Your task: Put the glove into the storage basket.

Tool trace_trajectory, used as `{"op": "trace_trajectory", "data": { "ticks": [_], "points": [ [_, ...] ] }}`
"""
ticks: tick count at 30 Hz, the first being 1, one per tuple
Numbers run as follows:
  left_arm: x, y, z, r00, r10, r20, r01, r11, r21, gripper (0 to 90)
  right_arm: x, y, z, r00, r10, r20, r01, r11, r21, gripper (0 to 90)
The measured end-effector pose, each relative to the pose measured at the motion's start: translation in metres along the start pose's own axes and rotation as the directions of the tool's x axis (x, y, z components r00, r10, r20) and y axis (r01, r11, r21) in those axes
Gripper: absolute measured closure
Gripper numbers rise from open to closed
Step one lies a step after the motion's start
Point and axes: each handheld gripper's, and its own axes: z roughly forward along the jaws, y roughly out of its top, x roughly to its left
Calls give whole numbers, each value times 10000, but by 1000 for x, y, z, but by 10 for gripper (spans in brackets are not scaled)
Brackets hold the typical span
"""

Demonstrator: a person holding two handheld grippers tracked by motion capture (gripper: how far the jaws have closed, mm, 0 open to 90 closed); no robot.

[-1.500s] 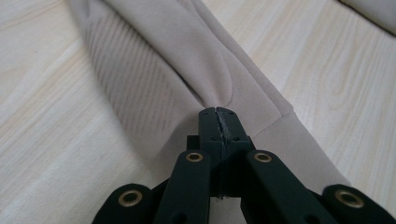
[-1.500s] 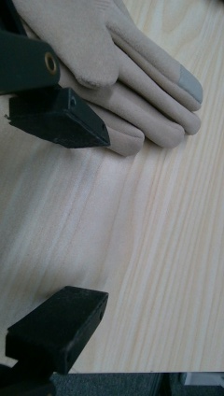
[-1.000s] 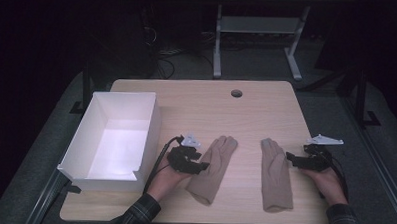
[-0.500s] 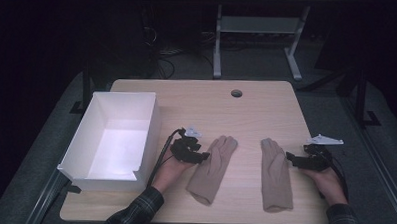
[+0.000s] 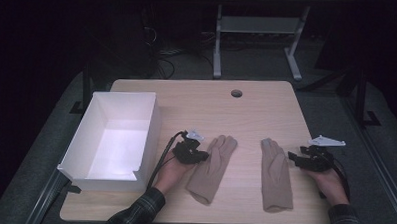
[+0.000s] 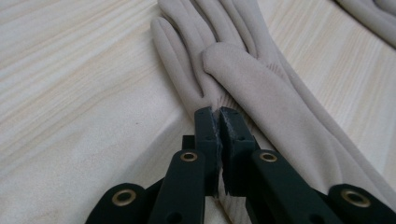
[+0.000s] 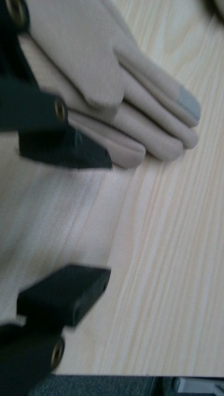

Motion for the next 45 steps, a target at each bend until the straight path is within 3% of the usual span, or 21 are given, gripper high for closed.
{"op": "trace_trajectory", "data": {
  "ticks": [1, 2, 3, 4, 8, 11, 12, 18, 32, 45],
  "points": [
    [0, 0, 0, 10000, 0, 0, 0, 10000, 0, 864, 0, 0, 0, 10000, 0, 0, 0, 10000, 0, 473],
    [0, 0, -1, 9999, -39, 121, 40, 10000, -29, 865, 1, 2, -8, 9995, 80, -290, -82, 9999, -96, 629],
    [0, 0, -1, 9999, -39, 121, 40, 10000, -29, 865, 1, 2, -8, 9995, 80, -290, -82, 9999, -96, 629],
    [0, 0, -2, 9994, -191, 276, 197, 9996, -188, 866, 3, 4, -16, 9975, 147, -684, -152, 9999, -76, 774],
    [-1, 1, -6, 9986, -241, 478, 257, 9992, -318, 866, 9, 1, -29, 9920, -136, -1257, 160, 9997, 187, 899],
    [-1, 2, -8, 9980, -287, 568, 312, 9985, -440, 866, 13, -3, -34, 9868, -352, -1578, 407, 9987, 318, 900],
    [0, 2, -9, 9973, -322, 653, 354, 9982, -489, 867, 20, -7, -39, 9796, -551, -1930, 661, 9965, 510, 900],
    [-1, 2, -11, 9972, -336, 672, 374, 9977, -558, 866, 33, -15, -44, 9638, -977, -2482, 1217, 9891, 832, 900],
    [-1, 2, -14, 9961, -444, 760, 490, 9970, -605, 868, 43, -11, -30, 9497, -1056, -2948, 1445, 9830, 1132, 900],
    [0, 2, -16, 9959, -568, 710, 622, 9951, -766, 868, 65, -1, -19, 9326, -1457, -3302, 1931, 9743, 1156, 900]
  ]
}}
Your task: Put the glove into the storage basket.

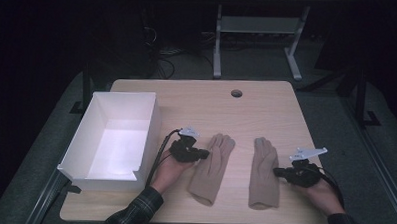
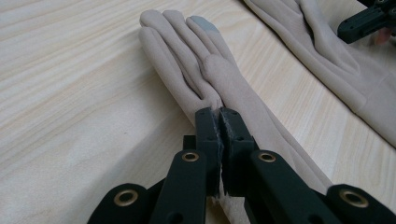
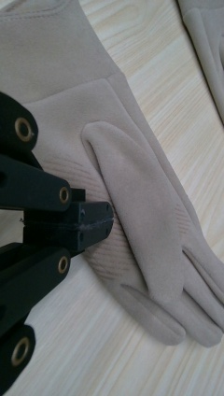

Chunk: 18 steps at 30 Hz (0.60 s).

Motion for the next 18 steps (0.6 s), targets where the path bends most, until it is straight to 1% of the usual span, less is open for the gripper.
{"op": "trace_trajectory", "data": {
  "ticks": [6, 10, 11, 13, 14, 17, 18],
  "points": [
    [3, 3, 1, 9999, -131, -28, 130, 9997, -192, 868, 6, 9, 10, 9994, -263, -206, 263, 9997, 7, 899],
    [3, 3, 1, 9999, -87, -59, 86, 9997, -233, 868, 10, 13, 14, 9988, -443, -215, 444, 9990, 42, 900],
    [2, 3, 1, 9999, -134, -71, 132, 9996, -252, 868, 14, 16, 17, 9977, -595, -314, 599, 9982, 104, 900],
    [3, 3, 1, 9999, -121, -58, 119, 9996, -273, 868, 16, 17, 18, 9975, -619, -350, 623, 9980, 100, 900],
    [3, 4, 1, 9999, -138, -46, 136, 9995, -297, 868, 20, 20, 22, 9963, -749, -426, 753, 9971, 76, 900],
    [5, 5, 1, 9998, -197, -17, 196, 9991, -387, 868, 23, 22, 25, 9955, -777, -545, 782, 9969, 68, 900],
    [5, 6, 1, 9998, -203, -25, 202, 9990, -410, 868, 24, 24, 26, 9947, -854, -572, 858, 9963, 51, 899]
  ]
}}
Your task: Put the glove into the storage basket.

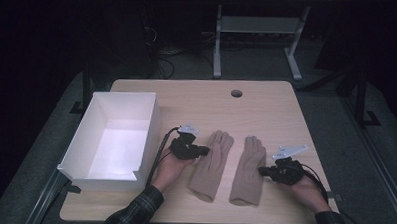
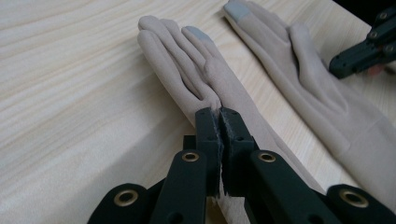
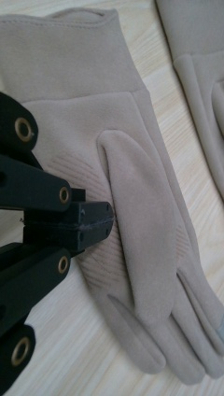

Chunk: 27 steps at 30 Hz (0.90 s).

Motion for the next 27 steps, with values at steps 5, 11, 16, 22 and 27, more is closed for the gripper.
{"op": "trace_trajectory", "data": {
  "ticks": [5, 11, 16, 22, 27],
  "points": [
    [2, 6, 4, 10000, -22, 56, 23, 9999, -110, 868, 5, 6, 6, 9997, -136, -190, 136, 9999, 8, 900],
    [3, 10, 7, 9998, -110, 143, 112, 9998, -171, 868, 9, 14, 15, 9986, -297, -427, 295, 9996, -45, 900],
    [1, 10, 6, 9996, -120, 253, 126, 9996, -249, 868, 14, 20, 21, 9978, -405, -531, 403, 9992, -46, 900],
    [-1, 13, 1, 9986, -190, 492, 215, 9985, -496, 868, 20, 27, 29, 9957, -654, -657, 651, 9979, -61, 900],
    [-4, 17, -1, 9963, -251, 818, 302, 9976, -622, 868, 22, 29, 31, 9957, -606, -702, 603, 9982, -55, 900]
  ]
}}
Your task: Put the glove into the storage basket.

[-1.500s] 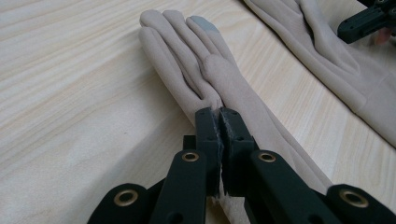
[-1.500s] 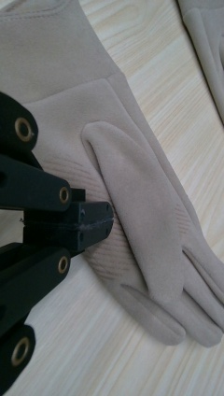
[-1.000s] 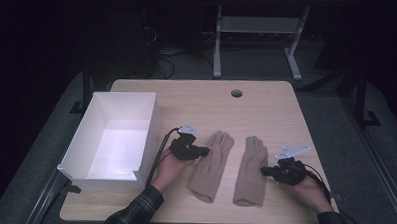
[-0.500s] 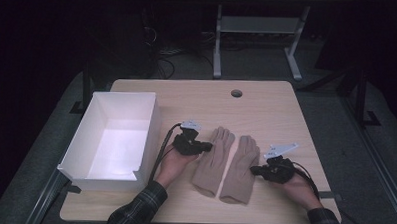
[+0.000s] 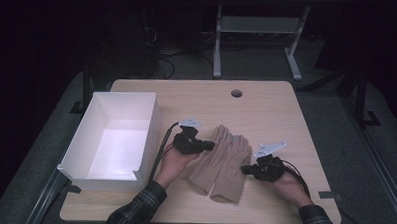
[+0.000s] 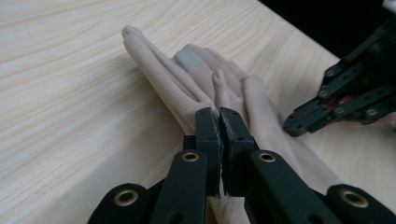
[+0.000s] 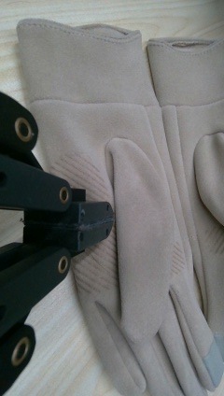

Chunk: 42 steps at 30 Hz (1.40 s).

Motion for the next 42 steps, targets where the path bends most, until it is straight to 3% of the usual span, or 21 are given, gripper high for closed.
{"op": "trace_trajectory", "data": {
  "ticks": [14, 25, 33, 36, 40, 42],
  "points": [
    [-15, 9, 7, 9978, -53, 656, 62, 9999, -138, 875, 5, 11, 13, 9997, -46, -238, 44, 9999, -100, 900],
    [-25, 8, 21, 9960, 201, 870, -227, 9993, 292, 875, 15, 24, 30, 9990, -240, -371, 230, 9994, -277, 900],
    [-31, 3, 34, 9947, 432, 934, -495, 9965, 668, 875, 14, 24, 30, 9991, -200, -378, 188, 9993, -314, 900],
    [-34, 3, 40, 9948, 351, 954, -415, 9969, 665, 875, 15, 23, 30, 9991, -235, -356, 221, 9990, -396, 900],
    [-34, -1, 46, 9954, 310, 905, -381, 9962, 781, 872, 13, 22, 25, 9988, -224, -427, 210, 9992, -333, 886],
    [-33, -2, 46, 9951, 358, 920, -434, 9956, 826, 864, 7, 18, 17, 9994, -291, -208, 284, 9990, -346, 881]
  ]
}}
